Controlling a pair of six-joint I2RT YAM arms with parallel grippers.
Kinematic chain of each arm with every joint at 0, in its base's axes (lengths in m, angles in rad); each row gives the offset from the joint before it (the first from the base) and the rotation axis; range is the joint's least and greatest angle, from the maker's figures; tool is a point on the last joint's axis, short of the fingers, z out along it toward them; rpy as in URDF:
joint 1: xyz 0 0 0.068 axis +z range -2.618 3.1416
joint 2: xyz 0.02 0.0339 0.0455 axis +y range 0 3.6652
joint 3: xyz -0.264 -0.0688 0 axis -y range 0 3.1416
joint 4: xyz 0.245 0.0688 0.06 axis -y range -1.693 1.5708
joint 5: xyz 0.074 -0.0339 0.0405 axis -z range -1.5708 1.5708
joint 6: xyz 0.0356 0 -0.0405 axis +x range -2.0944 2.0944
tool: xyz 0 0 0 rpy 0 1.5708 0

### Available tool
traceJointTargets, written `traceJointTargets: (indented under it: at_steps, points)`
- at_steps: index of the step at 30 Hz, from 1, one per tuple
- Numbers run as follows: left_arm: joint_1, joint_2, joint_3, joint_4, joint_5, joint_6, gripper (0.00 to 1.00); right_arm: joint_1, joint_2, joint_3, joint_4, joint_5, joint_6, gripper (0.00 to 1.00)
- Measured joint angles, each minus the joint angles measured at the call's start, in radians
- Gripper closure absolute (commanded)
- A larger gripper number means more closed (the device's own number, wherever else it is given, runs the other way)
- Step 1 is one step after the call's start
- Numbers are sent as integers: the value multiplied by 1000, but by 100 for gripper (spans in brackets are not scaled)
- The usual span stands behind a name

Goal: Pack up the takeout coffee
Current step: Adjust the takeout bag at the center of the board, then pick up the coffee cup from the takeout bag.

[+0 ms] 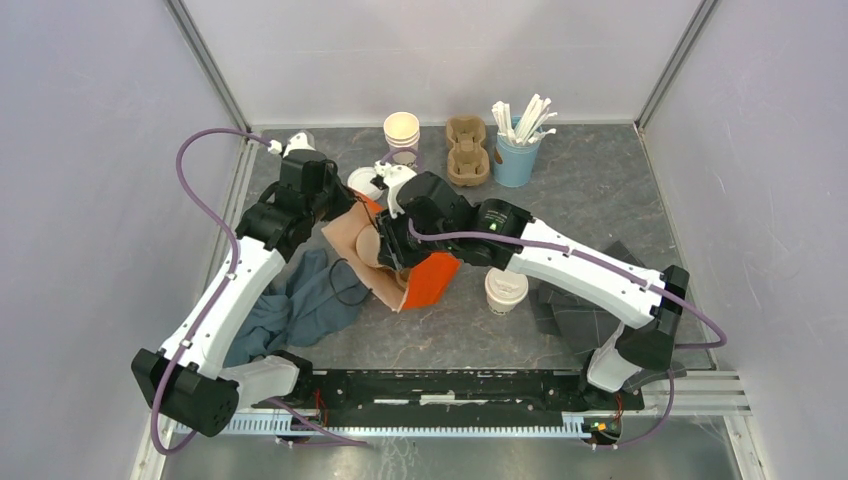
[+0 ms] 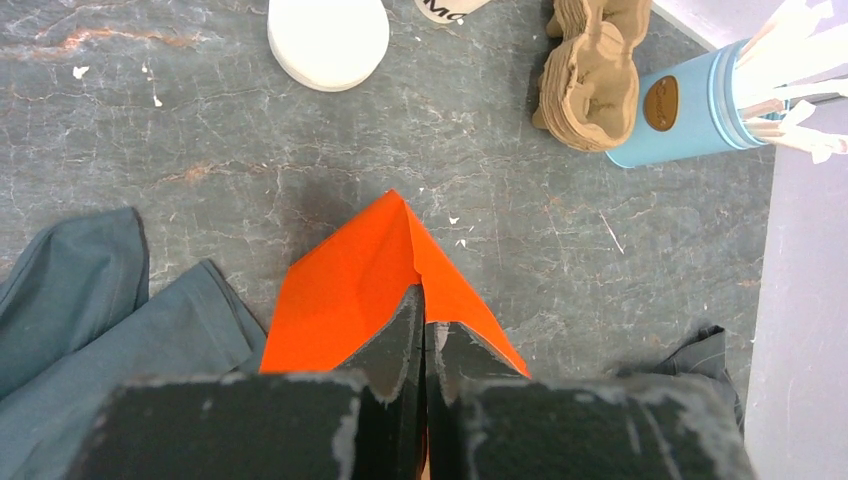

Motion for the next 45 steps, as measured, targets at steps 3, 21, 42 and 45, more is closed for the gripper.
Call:
traceJointTargets:
  at_steps: [3, 21, 42, 45]
  points:
    - [0, 0, 0, -8, 0, -3, 98, 3, 0, -4, -31, 139, -2, 64]
    - [1, -150, -280, 436, 55, 2, 98, -150, 143, 75, 122, 461, -280, 42]
    - [-6, -263, -404, 440, 129, 81, 98, -156, -113, -427, 420, 131, -857, 14]
    - [-6, -239, -359, 381, 125, 81, 98, -161, -156, -467, 441, 73, -936, 13]
